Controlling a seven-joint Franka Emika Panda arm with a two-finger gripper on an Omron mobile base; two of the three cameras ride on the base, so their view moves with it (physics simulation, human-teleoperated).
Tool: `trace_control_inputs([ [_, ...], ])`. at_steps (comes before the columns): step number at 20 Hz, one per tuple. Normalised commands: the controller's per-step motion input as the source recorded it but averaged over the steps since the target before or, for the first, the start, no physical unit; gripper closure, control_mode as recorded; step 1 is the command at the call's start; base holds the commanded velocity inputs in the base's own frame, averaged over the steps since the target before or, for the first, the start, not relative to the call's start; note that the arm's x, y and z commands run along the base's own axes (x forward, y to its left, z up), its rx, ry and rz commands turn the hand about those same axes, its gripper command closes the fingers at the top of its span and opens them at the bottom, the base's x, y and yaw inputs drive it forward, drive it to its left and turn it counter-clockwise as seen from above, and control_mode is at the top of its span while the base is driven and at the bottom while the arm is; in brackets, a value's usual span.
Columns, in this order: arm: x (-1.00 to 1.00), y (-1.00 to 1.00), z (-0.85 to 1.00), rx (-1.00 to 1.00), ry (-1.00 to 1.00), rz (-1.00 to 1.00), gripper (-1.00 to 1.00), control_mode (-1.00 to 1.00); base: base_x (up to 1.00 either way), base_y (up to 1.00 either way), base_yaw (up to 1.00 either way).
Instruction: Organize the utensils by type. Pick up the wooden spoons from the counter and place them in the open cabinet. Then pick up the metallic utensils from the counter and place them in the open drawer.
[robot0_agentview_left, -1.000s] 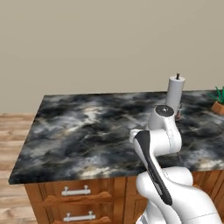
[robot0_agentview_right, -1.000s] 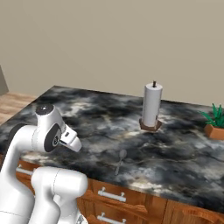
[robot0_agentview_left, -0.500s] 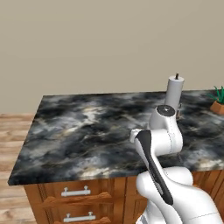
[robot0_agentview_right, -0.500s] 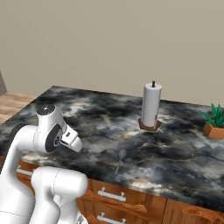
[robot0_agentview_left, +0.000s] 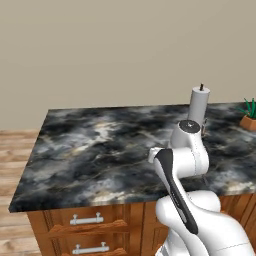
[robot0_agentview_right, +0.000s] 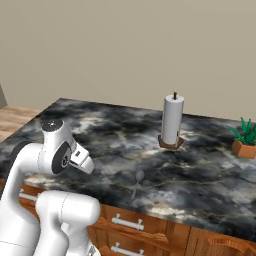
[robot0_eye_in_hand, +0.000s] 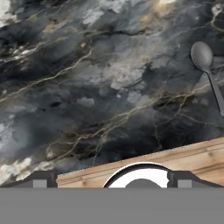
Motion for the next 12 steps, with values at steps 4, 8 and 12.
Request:
trace_control_inputs([
  [4, 0.00, 0.00, 0.00, 0.00, 0.00, 0.00, -1.00, 1.00, 0.00, 0.00, 0.00],
  [8, 0.00, 0.00, 0.00, 0.00, 0.00, 0.00, -1.00, 1.00, 0.01, -0.01, 0.00],
  [12, 0.13, -0.25, -0.01, 0.00, -0.04, 0.00, -1.00, -1.00, 0.02, -0.05, 0.00],
])
